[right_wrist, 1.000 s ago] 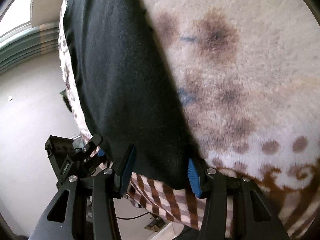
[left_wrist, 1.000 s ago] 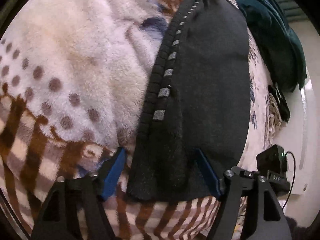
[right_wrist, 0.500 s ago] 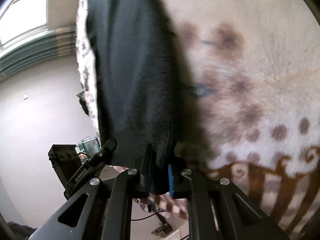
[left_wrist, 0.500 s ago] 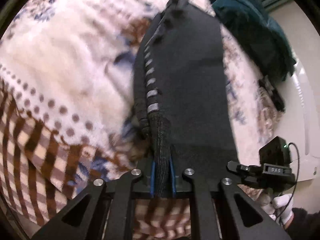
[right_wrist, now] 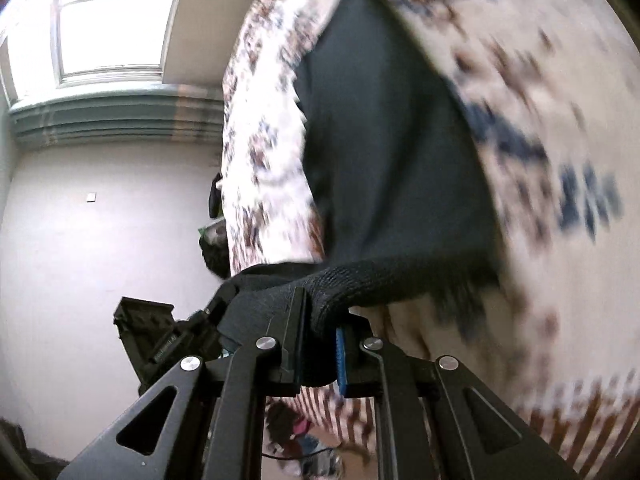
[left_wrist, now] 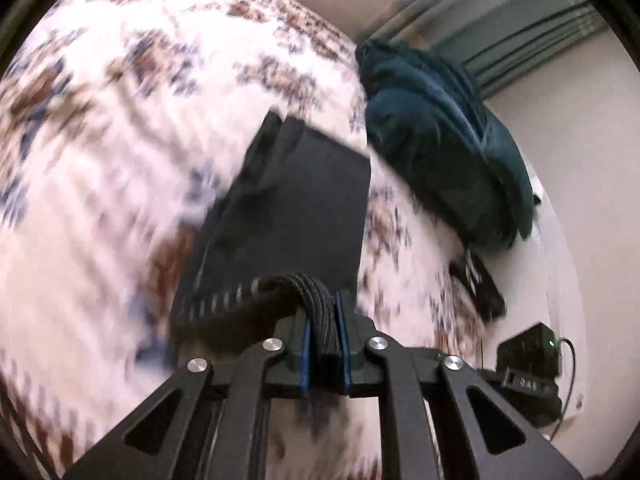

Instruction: Fold small clothes

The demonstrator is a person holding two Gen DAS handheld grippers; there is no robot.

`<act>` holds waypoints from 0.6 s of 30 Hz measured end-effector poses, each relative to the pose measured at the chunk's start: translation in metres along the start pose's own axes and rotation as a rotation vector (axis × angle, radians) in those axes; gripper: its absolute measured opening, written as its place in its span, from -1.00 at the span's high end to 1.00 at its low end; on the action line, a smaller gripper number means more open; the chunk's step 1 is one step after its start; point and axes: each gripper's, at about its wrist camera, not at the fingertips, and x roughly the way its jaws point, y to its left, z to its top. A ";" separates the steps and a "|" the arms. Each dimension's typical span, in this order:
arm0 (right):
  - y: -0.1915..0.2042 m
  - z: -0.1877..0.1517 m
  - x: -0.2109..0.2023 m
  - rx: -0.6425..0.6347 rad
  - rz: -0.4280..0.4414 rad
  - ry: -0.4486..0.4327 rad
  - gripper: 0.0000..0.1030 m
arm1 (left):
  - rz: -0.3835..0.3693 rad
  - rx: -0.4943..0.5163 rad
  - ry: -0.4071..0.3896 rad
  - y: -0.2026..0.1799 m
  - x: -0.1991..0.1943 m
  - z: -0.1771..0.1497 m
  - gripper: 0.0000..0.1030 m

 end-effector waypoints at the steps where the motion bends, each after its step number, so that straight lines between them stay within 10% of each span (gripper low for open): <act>1: 0.007 0.014 0.001 -0.015 -0.007 -0.014 0.76 | -0.006 0.004 -0.003 -0.002 0.011 0.019 0.84; 18: 0.053 0.324 0.096 0.003 -0.141 -0.146 0.76 | 0.105 -0.009 0.087 0.027 0.213 0.228 0.85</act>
